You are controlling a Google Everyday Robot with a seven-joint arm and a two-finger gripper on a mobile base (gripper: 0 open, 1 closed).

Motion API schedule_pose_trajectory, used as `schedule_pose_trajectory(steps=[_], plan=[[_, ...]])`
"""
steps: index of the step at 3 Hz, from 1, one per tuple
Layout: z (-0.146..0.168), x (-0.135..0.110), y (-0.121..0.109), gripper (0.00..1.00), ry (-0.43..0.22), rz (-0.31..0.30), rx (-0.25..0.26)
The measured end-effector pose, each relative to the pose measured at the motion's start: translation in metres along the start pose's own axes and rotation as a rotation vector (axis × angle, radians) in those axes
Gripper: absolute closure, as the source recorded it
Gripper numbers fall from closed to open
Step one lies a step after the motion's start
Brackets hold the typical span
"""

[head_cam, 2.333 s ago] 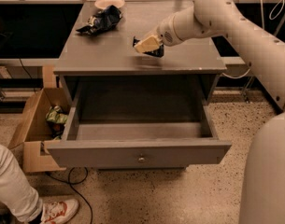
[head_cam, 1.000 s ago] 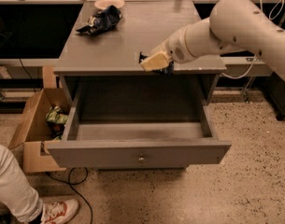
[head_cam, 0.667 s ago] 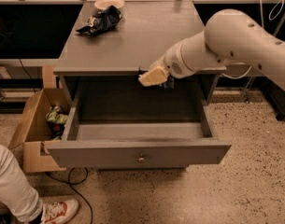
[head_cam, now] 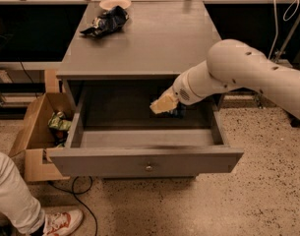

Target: Place rxbar blueberry into top drawer

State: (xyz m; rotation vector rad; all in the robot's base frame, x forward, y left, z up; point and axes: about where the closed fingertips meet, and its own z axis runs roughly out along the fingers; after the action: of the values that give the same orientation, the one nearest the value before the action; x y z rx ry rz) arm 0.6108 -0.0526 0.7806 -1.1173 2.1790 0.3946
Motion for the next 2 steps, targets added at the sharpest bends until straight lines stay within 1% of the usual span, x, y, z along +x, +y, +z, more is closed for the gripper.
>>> schedule_pose_trajectory(steps=[1,2], plan=[[0.023,0.018,-0.014,1.00,0.027,0.040,0.006],[0.050,0.027,-0.026,1.00,0.018,0.073,0.006]])
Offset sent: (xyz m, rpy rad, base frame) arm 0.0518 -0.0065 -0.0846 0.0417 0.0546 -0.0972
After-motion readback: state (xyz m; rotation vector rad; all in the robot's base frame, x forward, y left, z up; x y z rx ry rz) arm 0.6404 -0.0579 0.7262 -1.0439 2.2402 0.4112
